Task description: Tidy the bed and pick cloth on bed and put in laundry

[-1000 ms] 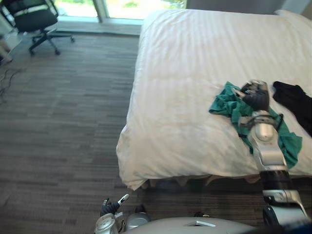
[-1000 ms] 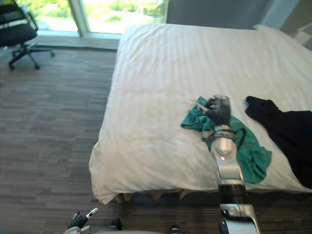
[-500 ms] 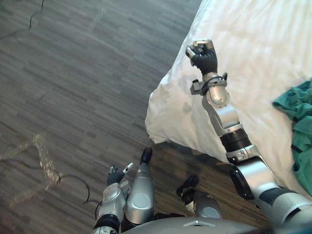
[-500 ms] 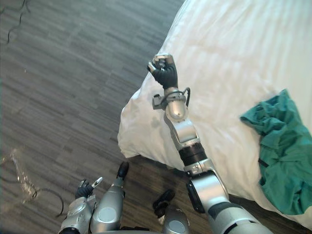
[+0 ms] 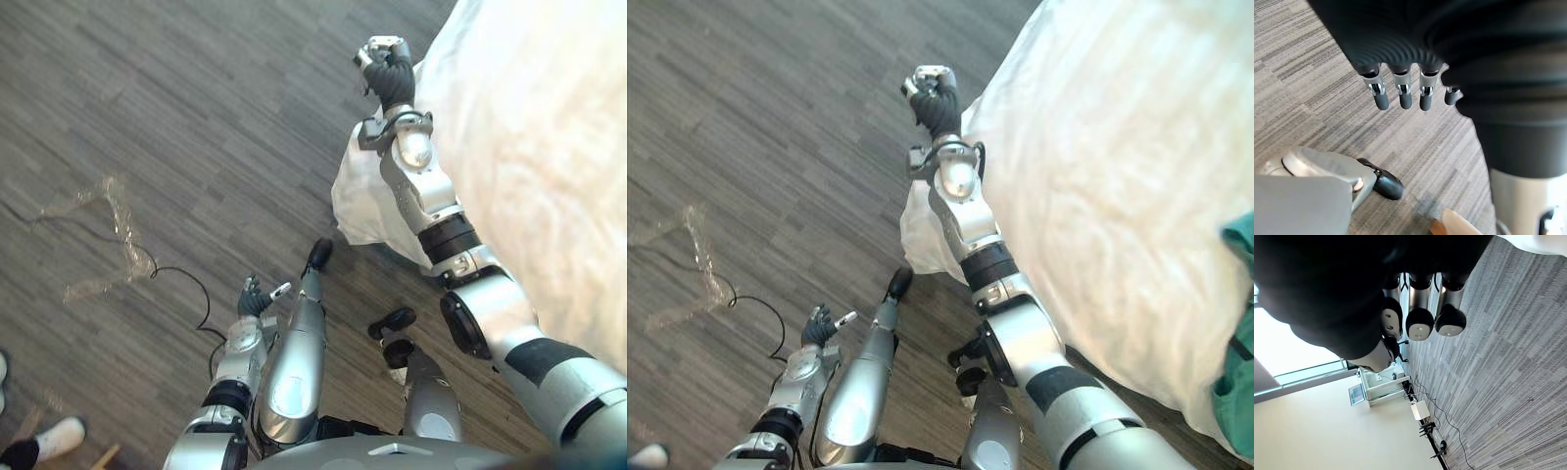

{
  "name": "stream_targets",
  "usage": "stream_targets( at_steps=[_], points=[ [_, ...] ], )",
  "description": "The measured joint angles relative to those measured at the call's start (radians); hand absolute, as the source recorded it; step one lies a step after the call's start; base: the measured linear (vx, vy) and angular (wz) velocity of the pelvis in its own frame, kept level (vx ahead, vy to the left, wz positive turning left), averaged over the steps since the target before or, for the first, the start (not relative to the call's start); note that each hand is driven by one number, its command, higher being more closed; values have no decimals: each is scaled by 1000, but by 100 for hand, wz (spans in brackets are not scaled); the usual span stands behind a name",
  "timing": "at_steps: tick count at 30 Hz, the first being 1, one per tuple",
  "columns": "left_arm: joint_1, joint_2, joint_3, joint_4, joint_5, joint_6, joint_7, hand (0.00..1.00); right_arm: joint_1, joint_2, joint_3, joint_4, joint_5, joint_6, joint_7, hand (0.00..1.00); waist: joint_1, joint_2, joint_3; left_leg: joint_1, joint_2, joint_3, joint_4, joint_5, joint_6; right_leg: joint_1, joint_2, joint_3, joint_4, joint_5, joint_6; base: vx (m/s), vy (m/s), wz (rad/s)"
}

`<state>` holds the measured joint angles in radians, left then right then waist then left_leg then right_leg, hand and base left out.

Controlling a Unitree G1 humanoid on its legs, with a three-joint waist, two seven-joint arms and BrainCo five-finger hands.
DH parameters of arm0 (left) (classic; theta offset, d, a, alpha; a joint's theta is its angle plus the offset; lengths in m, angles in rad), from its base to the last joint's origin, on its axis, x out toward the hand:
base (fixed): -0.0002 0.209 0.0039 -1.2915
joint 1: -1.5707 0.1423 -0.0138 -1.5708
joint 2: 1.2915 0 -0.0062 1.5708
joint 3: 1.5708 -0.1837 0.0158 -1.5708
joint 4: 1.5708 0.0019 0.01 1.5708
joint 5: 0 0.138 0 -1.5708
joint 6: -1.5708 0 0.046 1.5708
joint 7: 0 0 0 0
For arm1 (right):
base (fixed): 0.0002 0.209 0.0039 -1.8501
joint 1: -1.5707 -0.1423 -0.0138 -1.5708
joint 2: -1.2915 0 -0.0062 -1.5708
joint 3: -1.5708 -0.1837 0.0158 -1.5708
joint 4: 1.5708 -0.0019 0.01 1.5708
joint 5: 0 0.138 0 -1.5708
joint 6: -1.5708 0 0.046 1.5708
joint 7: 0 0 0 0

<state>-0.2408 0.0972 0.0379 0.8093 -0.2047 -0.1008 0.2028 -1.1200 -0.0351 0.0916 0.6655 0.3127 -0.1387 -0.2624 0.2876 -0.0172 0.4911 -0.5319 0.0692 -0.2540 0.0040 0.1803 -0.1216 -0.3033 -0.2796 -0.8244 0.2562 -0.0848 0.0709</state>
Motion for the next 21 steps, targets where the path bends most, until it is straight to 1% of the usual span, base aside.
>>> stream_targets(
  at_steps=[3,4,6,7,10,12,14,16,17,18,19,21],
  points=[
    [-35,-1,-22,3,-1,-3,1,0,-27,-21,-28,60,19,-1,-10,100,5,13,7,-59,1,0,-3,16,-1,-72,-12,2,33,-6,-9,-66,-15,-1],
    [-58,-2,-33,8,-1,-3,1,0,-33,-26,-58,84,21,-1,-13,100,6,21,12,-80,0,4,-3,21,-1,-102,-22,6,52,-10,-13,-68,0,-12],
    [-82,-4,-34,8,-4,-15,1,0,-53,-20,-72,100,39,-1,-17,100,7,24,13,-114,-2,23,-3,26,-1,-161,-41,24,90,-22,-18,-70,-4,-19],
    [-100,-8,-34,6,-12,-24,1,0,-74,-15,-73,99,50,-3,-17,100,7,32,17,-130,-2,32,-3,30,-1,-192,-51,41,110,-26,-20,-70,-11,-15],
    [-106,-13,-28,-14,-23,-41,1,0,-84,-5,-75,99,86,-11,-14,100,7,34,17,-154,-5,59,-4,32,-1,-247,-77,65,159,-43,-25,-76,-10,-14],
    [-103,-25,-14,-18,-49,-40,0,0,-80,24,-78,120,119,-17,-6,100,-1,34,17,-157,-9,105,-4,30,-3,-274,-107,81,199,-58,-24,-55,0,-7],
    [-100,-39,10,-31,-57,-40,0,0,-66,43,-78,137,127,-18,-5,100,-3,34,17,-159,-6,141,-3,29,-1,-285,-114,96,207,-60,-24,-28,11,-7],
    [-93,-53,38,-54,-60,-40,-1,0,13,107,-74,139,135,-19,-1,100,-21,33,17,-160,-4,181,6,26,7,-286,-121,104,208,-58,-20,-2,13,-7],
    [-93,-55,45,-54,-60,-40,-1,0,40,125,-66,139,135,-20,6,100,-26,32,17,-160,-4,189,12,28,15,-286,-121,108,207,-56,-19,27,11,-8],
    [-92,-59,54,-57,-60,-40,-1,0,101,166,-44,141,136,-19,14,100,-34,30,16,-158,-6,205,21,26,18,-284,-123,118,203,-54,-16,37,10,-11],
    [-93,-67,62,-64,-60,-39,-1,0,146,165,3,160,136,-14,23,100,-38,30,15,-155,-6,224,28,23,22,-282,-125,125,200,-53,-15,42,10,-16],
    [-93,-86,83,-78,-60,-39,-2,0,241,159,85,166,134,-9,43,100,-56,28,15,-148,-5,252,40,17,28,-274,-126,135,198,-52,-14,26,7,-12]
  ],
)
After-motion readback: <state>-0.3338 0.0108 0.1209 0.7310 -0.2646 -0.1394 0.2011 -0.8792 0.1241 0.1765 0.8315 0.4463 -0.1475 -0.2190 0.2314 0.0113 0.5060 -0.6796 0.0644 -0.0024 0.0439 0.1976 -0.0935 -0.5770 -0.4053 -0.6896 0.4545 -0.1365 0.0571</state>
